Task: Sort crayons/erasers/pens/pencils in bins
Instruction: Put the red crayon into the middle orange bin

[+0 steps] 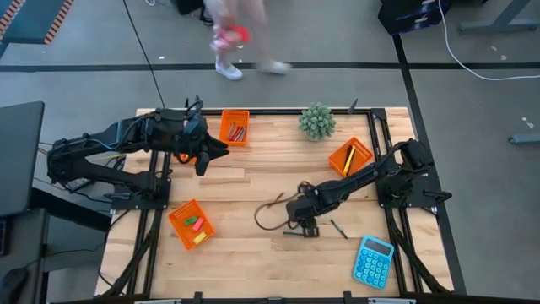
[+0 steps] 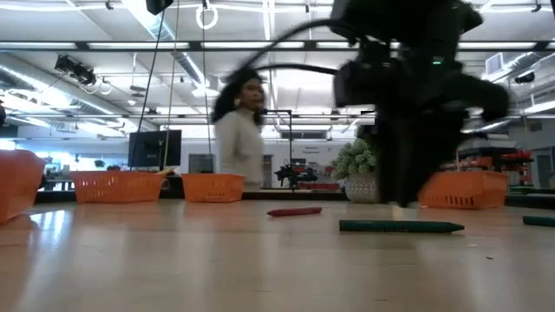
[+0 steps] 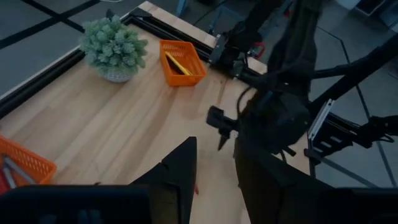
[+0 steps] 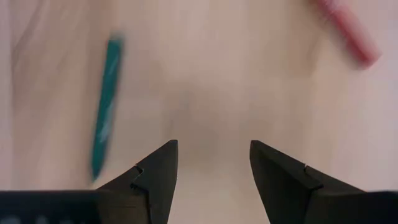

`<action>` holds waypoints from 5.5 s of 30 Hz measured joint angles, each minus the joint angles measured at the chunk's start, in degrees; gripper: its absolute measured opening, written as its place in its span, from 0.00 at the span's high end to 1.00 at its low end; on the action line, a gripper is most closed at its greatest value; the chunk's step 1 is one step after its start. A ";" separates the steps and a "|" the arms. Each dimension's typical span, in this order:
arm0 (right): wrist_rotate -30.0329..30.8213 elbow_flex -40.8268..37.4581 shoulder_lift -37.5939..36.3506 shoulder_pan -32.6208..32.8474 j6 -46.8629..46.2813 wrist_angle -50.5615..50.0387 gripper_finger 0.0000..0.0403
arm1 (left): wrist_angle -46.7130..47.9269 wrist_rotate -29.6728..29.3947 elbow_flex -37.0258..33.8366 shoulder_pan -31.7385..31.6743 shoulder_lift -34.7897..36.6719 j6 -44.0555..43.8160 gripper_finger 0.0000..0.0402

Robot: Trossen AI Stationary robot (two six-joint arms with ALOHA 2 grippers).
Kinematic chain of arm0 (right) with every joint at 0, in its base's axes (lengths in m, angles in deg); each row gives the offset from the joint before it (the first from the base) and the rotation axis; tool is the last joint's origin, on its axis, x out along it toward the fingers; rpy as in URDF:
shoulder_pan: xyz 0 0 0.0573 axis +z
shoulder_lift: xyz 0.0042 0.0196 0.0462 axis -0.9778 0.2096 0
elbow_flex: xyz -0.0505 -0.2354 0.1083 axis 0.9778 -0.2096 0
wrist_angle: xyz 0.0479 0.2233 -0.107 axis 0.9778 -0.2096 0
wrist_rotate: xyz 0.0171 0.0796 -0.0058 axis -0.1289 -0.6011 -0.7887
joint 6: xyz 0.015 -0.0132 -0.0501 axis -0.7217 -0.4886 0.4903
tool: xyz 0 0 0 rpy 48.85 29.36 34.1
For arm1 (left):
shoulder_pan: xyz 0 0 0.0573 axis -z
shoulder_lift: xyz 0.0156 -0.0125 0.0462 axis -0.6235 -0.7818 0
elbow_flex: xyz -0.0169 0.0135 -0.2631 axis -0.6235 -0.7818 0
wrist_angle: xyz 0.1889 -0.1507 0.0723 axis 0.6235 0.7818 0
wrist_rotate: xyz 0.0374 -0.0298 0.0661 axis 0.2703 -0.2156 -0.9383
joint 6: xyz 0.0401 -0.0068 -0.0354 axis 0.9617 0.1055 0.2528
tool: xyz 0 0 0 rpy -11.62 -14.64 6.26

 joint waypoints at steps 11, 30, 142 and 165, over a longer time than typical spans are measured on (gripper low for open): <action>0.87 7.99 1.09 -11.62 14.02 6.94 0.49 | -0.57 0.00 0.00 0.29 -0.07 -1.46 0.70; -5.42 18.73 14.24 -15.79 21.92 1.17 0.49 | -1.46 -3.01 0.06 0.47 1.46 -4.67 0.72; -15.90 20.54 10.84 -24.85 7.13 2.74 0.91 | -1.48 -2.99 0.00 0.81 1.97 -2.92 0.79; -18.47 20.78 9.18 -36.47 -19.27 31.23 0.91 | -5.71 -13.09 0.04 -9.43 5.20 2.17 0.79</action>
